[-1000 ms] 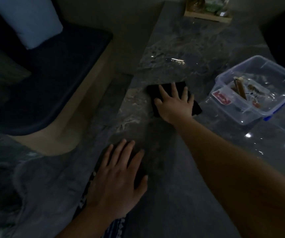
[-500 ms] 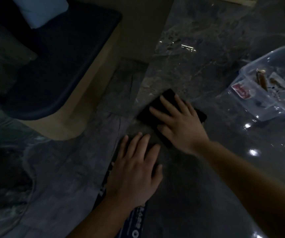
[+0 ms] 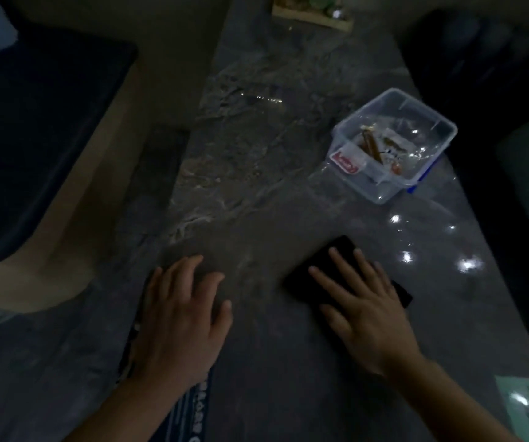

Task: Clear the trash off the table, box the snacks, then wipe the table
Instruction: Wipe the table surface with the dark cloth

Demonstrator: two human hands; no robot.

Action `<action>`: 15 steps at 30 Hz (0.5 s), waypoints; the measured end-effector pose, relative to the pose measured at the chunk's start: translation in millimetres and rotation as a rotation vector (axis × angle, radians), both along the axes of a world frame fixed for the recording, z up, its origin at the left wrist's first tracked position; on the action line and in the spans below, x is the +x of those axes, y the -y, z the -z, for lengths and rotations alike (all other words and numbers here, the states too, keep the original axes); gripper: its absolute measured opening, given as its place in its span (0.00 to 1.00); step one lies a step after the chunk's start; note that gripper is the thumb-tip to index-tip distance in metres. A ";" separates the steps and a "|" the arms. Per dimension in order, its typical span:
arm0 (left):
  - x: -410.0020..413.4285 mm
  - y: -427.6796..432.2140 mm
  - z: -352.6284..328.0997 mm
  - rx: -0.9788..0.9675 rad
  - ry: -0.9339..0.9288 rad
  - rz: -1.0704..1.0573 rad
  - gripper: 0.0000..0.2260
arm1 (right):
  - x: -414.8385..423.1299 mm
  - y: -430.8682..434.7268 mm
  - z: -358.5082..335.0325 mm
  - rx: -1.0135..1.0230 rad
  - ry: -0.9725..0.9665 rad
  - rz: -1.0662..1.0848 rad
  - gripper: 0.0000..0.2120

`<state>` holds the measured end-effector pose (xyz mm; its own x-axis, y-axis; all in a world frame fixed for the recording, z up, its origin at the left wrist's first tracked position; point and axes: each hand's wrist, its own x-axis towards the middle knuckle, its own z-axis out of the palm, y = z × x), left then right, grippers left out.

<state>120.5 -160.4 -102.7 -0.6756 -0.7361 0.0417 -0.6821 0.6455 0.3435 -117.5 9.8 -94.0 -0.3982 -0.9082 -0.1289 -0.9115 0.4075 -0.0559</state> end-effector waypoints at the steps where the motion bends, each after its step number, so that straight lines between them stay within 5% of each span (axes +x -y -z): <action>1: -11.4 -1.1 -2.8 -0.031 0.041 0.021 0.21 | -5.0 -2.7 0.1 -0.008 0.006 0.156 0.26; 7: -111.7 5.0 5.0 -0.062 0.181 0.180 0.29 | -34.7 -48.7 10.6 0.000 0.040 0.147 0.26; 12: -123.6 5.0 16.3 -0.119 0.204 0.131 0.29 | -149.0 -19.1 8.2 0.027 0.092 0.702 0.30; 15: -124.2 3.8 14.4 -0.129 0.230 0.127 0.29 | -118.4 -12.5 17.6 0.006 0.032 0.526 0.29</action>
